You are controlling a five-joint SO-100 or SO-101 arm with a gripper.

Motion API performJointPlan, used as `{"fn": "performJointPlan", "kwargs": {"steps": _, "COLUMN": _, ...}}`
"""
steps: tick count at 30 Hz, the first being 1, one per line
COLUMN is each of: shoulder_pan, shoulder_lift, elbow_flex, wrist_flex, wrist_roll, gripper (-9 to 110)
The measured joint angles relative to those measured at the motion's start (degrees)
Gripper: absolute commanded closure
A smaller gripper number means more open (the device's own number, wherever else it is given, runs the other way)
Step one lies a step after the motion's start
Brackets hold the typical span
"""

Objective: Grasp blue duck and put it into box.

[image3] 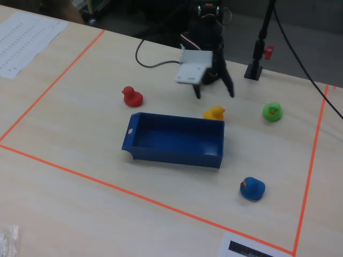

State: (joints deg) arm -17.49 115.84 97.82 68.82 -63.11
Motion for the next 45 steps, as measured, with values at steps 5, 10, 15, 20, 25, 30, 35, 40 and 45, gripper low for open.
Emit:
{"fn": "performJointPlan", "kwargs": {"steps": 5, "shoulder_pan": -9.3, "shoulder_lift": -14.5, "elbow_flex": -11.7, "wrist_flex": -2.0, "wrist_roll": 5.4, "gripper": 61}}
{"fn": "performJointPlan", "kwargs": {"steps": 10, "shoulder_pan": -11.9, "shoulder_lift": -25.1, "elbow_flex": -13.4, "wrist_flex": -11.3, "wrist_roll": 6.0, "gripper": 62}}
{"fn": "performJointPlan", "kwargs": {"steps": 15, "shoulder_pan": -11.1, "shoulder_lift": -31.1, "elbow_flex": -13.4, "wrist_flex": -20.7, "wrist_roll": 2.1, "gripper": 63}}
{"fn": "performJointPlan", "kwargs": {"steps": 20, "shoulder_pan": -7.5, "shoulder_lift": -33.2, "elbow_flex": -13.4, "wrist_flex": -30.3, "wrist_roll": -3.7, "gripper": 64}}
{"fn": "performJointPlan", "kwargs": {"steps": 25, "shoulder_pan": -4.5, "shoulder_lift": -31.9, "elbow_flex": -5.8, "wrist_flex": -43.5, "wrist_roll": -10.5, "gripper": 64}}
{"fn": "performJointPlan", "kwargs": {"steps": 30, "shoulder_pan": -5.4, "shoulder_lift": -31.1, "elbow_flex": 1.5, "wrist_flex": -54.1, "wrist_roll": -13.6, "gripper": 64}}
{"fn": "performJointPlan", "kwargs": {"steps": 35, "shoulder_pan": -8.9, "shoulder_lift": -31.1, "elbow_flex": 4.7, "wrist_flex": -61.2, "wrist_roll": -14.5, "gripper": 64}}
{"fn": "performJointPlan", "kwargs": {"steps": 40, "shoulder_pan": -11.4, "shoulder_lift": -35.8, "elbow_flex": 4.7, "wrist_flex": -66.0, "wrist_roll": -15.7, "gripper": 65}}
{"fn": "performJointPlan", "kwargs": {"steps": 45, "shoulder_pan": -10.8, "shoulder_lift": -41.8, "elbow_flex": 3.4, "wrist_flex": -69.4, "wrist_roll": -16.8, "gripper": 64}}
